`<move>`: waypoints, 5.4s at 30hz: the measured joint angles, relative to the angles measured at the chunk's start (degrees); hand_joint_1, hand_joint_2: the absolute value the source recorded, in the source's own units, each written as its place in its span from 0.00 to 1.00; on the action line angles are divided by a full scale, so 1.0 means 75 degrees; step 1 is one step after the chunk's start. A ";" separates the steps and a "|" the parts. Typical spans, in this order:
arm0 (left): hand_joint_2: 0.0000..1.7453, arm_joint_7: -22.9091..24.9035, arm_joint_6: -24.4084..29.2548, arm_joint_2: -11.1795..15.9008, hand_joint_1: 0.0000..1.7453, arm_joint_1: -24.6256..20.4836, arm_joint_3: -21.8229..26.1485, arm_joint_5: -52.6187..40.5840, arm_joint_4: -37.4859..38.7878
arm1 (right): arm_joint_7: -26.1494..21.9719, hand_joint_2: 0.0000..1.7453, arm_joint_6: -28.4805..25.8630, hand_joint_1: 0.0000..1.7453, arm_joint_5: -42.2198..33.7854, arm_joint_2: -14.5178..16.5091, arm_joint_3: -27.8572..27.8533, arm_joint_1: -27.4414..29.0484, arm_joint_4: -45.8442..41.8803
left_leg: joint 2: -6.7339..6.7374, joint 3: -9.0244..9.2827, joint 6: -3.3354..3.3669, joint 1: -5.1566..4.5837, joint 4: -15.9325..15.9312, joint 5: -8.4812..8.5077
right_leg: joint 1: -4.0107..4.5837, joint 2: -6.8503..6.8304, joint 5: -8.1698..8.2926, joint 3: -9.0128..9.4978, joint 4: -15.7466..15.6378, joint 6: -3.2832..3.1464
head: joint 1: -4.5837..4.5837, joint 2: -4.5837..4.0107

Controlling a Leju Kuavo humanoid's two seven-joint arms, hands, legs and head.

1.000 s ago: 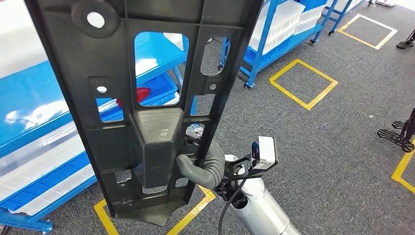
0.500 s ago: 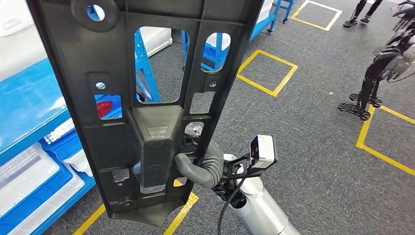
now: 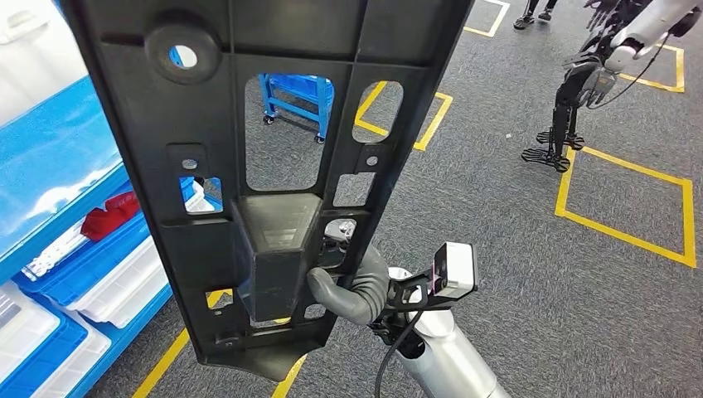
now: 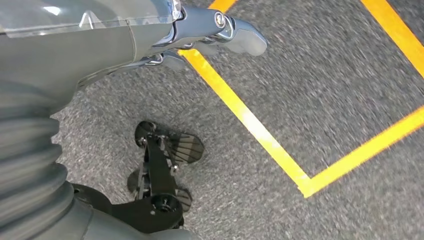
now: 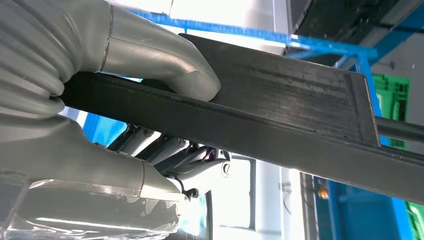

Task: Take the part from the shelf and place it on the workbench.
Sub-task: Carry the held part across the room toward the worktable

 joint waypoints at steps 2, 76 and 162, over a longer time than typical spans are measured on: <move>1.00 0.0017 -0.0039 0.0009 0.00 0.0000 -0.0001 -0.0028 0.0001 | -0.0018 1.00 -0.0072 1.00 0.0058 0.0000 0.0002 -0.0039 0.0007 | 0.0117 0.0036 -0.0101 -0.0021 -0.0002 -0.0036 | 0.0078 -0.0134 0.0060 0.0212 -0.0436 -0.0114 | -0.0013 0.0000; 1.00 0.0688 0.0254 0.0149 0.00 0.0046 0.0064 -0.0118 0.0000 | -0.0208 1.00 -0.0130 1.00 0.0257 -0.0076 0.0347 -0.0007 0.0094 | -0.0904 -0.0443 -0.0284 0.0029 0.0772 -0.0163 | 0.0105 0.1111 -0.0011 0.0314 -0.0431 -0.0397 | -0.0129 -0.0001; 1.00 0.0587 0.0030 0.0141 0.00 0.0024 -0.0141 -0.0317 0.0000 | -0.0058 1.00 -0.0142 1.00 0.0173 -0.0098 0.0040 -0.0077 0.0240 | -0.0523 -0.0660 -0.0344 0.0004 0.1612 -0.1037 | 0.0093 0.0470 0.0016 0.0297 -0.0512 -0.0413 | -0.0054 -0.0001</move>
